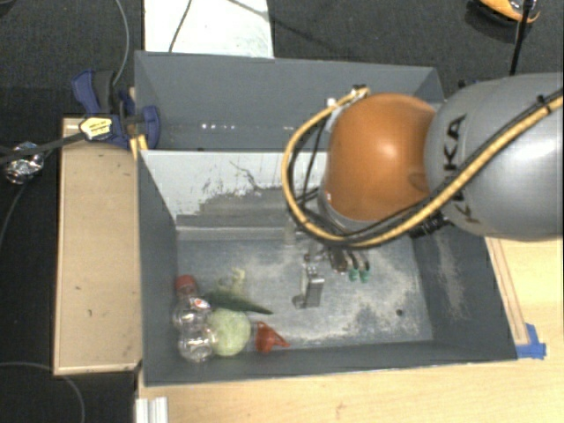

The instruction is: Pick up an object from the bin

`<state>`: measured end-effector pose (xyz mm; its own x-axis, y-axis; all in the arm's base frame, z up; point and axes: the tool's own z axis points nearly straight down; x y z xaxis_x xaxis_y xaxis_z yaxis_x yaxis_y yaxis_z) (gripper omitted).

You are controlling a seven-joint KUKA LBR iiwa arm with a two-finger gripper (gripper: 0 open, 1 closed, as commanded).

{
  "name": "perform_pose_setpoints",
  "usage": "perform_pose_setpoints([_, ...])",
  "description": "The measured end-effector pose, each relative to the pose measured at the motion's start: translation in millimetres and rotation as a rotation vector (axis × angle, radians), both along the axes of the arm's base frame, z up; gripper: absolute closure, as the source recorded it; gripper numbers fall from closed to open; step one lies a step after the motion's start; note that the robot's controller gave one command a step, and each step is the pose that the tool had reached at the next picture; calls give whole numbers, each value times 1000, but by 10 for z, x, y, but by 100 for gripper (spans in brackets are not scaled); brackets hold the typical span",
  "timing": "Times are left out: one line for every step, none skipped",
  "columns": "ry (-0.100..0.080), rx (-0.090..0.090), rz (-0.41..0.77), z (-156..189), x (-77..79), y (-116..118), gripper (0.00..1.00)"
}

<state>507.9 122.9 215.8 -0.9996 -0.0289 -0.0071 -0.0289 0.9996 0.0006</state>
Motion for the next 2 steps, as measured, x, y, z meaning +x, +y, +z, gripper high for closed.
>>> perform_pose_setpoints([-2, 1, 100, -524, -20, 258, 0])
perform_pose_setpoints([3, 0, 112, -806, 77, 551, 0])
